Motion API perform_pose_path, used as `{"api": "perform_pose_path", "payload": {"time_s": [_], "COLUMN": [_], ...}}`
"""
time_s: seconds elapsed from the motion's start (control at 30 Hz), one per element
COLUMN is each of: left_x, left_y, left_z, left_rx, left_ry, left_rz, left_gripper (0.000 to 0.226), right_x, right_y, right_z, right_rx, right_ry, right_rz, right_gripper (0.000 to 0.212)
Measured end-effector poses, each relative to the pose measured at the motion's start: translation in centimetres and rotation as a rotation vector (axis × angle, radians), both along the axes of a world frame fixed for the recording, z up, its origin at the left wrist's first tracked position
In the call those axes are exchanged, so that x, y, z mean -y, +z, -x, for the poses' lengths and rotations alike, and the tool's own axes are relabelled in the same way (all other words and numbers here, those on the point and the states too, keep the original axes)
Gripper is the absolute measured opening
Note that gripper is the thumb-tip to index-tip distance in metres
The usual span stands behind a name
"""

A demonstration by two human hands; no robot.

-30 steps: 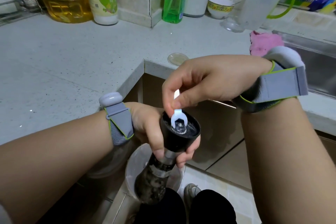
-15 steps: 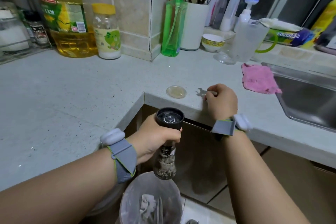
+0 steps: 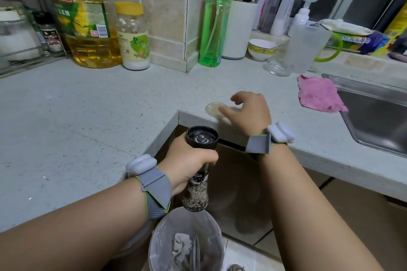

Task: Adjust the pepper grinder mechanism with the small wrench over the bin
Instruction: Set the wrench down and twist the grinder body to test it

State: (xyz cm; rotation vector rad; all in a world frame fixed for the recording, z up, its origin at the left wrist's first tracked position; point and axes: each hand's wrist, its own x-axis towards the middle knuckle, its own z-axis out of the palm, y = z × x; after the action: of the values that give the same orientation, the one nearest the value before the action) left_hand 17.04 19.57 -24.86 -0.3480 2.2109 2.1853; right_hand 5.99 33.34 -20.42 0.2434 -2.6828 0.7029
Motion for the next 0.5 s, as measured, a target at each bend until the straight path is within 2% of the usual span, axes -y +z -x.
{"api": "perform_pose_path", "payload": {"time_s": [0.1, 0.33, 0.4, 0.5], "left_x": [0.0, 0.1, 0.2, 0.2], "left_y": [-0.2, -0.3, -0.3, -0.4], "left_z": [0.1, 0.2, 0.2, 0.2], "left_rx": [-0.002, -0.006, -0.012, -0.021], "left_ry": [-0.010, 0.003, -0.013, -0.007], "left_rz": [0.023, 0.037, 0.043, 0.042], "left_gripper": [0.054, 0.054, 0.051, 0.053], "right_x": [1.9, 2.6, 2.3, 1.5], "right_y": [0.0, -0.3, 0.1, 0.7], "right_z": [-0.3, -0.7, -1.2, -3.2], "right_rx": [0.088, 0.110, 0.117, 0.246], "right_ry": [-0.001, 0.008, 0.074, 0.206], "right_rz": [-0.122, -0.012, 0.146, 0.503], "right_gripper": [0.065, 0.065, 0.064, 0.056]}}
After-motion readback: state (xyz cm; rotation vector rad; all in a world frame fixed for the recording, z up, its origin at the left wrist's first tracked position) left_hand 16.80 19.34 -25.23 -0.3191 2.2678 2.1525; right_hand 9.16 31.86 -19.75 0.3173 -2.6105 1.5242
